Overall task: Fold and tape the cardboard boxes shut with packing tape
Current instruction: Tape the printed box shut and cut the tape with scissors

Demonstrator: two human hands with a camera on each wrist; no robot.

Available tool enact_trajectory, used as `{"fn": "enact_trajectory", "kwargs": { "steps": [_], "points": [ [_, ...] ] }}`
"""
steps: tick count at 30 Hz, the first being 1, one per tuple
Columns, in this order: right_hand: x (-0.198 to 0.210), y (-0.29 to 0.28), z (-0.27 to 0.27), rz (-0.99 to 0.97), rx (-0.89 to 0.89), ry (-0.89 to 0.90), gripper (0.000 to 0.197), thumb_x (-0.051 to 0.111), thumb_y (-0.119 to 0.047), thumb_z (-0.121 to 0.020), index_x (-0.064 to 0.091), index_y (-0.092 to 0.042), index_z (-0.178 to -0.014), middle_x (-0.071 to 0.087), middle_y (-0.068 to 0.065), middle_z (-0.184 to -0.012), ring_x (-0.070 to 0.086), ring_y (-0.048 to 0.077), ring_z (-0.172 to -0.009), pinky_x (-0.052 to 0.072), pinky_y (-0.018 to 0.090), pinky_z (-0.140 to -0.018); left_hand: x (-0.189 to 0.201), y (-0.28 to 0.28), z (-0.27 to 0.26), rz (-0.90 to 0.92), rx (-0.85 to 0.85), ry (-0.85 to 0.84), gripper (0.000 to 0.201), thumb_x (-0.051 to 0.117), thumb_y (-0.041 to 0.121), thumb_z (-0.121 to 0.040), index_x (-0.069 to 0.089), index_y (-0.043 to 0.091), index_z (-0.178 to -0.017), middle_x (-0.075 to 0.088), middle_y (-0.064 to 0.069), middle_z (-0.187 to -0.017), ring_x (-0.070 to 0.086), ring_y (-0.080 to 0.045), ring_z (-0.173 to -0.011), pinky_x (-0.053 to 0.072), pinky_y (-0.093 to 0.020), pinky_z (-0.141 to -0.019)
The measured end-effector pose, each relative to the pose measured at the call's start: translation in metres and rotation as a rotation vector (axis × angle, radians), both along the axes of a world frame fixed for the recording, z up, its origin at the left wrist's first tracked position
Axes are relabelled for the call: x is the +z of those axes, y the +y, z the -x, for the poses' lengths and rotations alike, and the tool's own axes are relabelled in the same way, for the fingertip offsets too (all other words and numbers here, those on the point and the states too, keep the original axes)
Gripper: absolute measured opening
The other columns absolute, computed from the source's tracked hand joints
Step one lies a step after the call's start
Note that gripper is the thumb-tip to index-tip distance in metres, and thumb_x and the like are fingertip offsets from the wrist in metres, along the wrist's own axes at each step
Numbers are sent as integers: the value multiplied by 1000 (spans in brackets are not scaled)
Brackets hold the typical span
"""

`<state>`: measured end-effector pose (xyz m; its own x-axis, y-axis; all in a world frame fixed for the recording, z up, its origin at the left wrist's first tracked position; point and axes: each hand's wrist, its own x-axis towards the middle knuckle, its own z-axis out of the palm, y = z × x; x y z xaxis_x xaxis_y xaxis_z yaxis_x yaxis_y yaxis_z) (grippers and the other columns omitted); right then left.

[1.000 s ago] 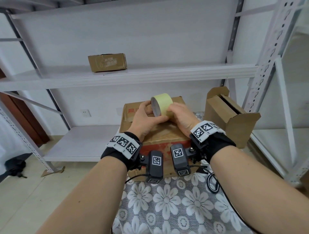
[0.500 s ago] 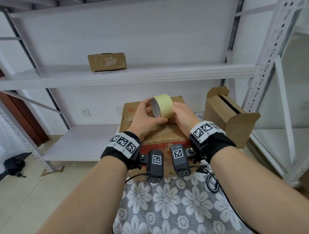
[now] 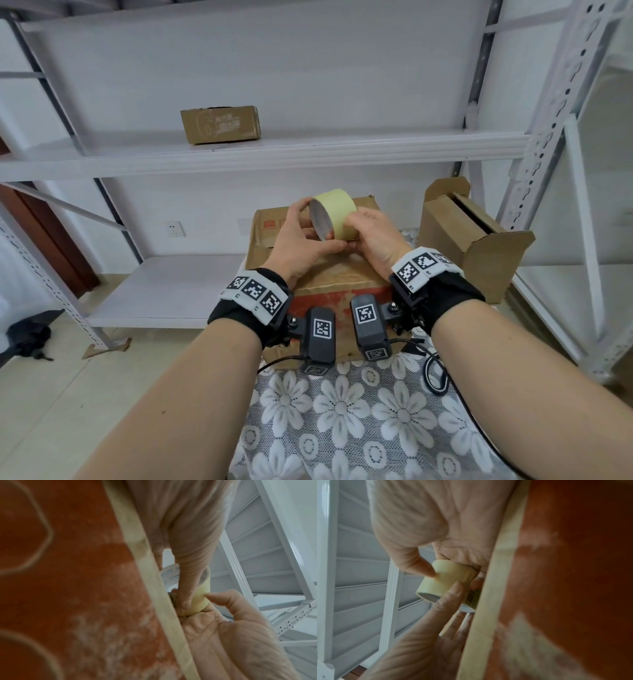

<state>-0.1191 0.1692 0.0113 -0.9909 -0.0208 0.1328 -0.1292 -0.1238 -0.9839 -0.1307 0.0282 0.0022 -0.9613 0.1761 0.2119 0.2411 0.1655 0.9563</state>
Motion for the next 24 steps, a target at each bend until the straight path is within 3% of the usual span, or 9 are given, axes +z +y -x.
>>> {"fn": "enact_trajectory", "kwargs": {
  "steps": [5, 6, 8, 10, 12, 16, 18, 21, 24],
  "points": [
    [-2, 0, 2, -54, -21, 0, 19, 50, 5, -79, 65, -2, -87, 66, 18, -79, 61, 26, -76, 47, 32, -61, 2, 2, -3, 23, -11, 44, 105, 91, 7, -60, 30, 21, -144, 50, 1, -135, 62, -13, -110, 47, -5, -72],
    [-2, 0, 1, -56, -21, 7, 18, 51, 5, -78, 65, -3, -86, 65, 19, -81, 61, 27, -77, 47, 31, -59, 1, 1, -4, 24, -26, 44, 106, 90, 5, -60, 29, 24, -145, 54, 1, -130, 64, -15, -107, 50, -8, -76],
    [-1, -2, 0, -51, -26, 20, 14, 55, -1, -76, 65, -6, -84, 65, 18, -81, 60, 25, -75, 45, 26, -56, 1, 0, -4, 2, -45, 20, 109, 89, 3, -60, 28, 29, -146, 61, 0, -118, 68, -19, -102, 54, -25, -89],
    [0, -2, -2, -31, -17, 30, 13, 60, -7, -71, 66, -6, -82, 66, 20, -85, 61, 25, -78, 47, 29, -62, 0, -1, -2, -29, -42, -8, 111, 93, 9, -55, 30, 31, -144, 64, -5, -117, 70, -21, -99, 54, -39, -93],
    [0, -1, -4, -35, -2, 41, 10, 63, -1, -75, 66, -6, -84, 66, 23, -91, 60, 27, -83, 49, 36, -71, -1, 0, 0, -39, -26, -36, 113, 95, 13, -52, 30, 30, -143, 64, -8, -121, 70, -21, -99, 54, -43, -93],
    [-2, -1, -3, -116, -5, 66, 18, 62, 3, -80, 66, -10, -91, 66, 14, -88, 60, 22, -82, 50, 35, -74, -2, 0, 2, 5, 27, -51, 104, 92, 16, -59, 32, 23, -143, 65, -5, -115, 67, -16, -102, 53, -31, -90],
    [-3, 0, -1, -103, -18, 65, 19, 60, 2, -77, 66, -8, -92, 64, 17, -90, 58, 25, -84, 49, 39, -77, -1, 1, 1, 21, 49, -54, 99, 92, 23, -60, 35, 22, -140, 66, -3, -115, 64, -14, -104, 50, -26, -89],
    [-3, -1, 0, -48, -19, 43, 14, 60, -2, -76, 65, -7, -88, 63, 20, -92, 58, 27, -85, 48, 41, -77, 0, 1, 1, 31, 63, -71, 95, 92, 25, -60, 37, 22, -138, 67, -3, -114, 63, -13, -104, 49, -26, -89],
    [-2, -2, 1, -50, -20, 38, 14, 56, 3, -82, 63, -7, -86, 62, 19, -88, 57, 25, -80, 47, 31, -68, 0, 1, 1, 44, 61, -75, 95, 91, 26, -61, 37, 21, -139, 68, -4, -114, 64, -14, -105, 49, -31, -95]
  ]
}}
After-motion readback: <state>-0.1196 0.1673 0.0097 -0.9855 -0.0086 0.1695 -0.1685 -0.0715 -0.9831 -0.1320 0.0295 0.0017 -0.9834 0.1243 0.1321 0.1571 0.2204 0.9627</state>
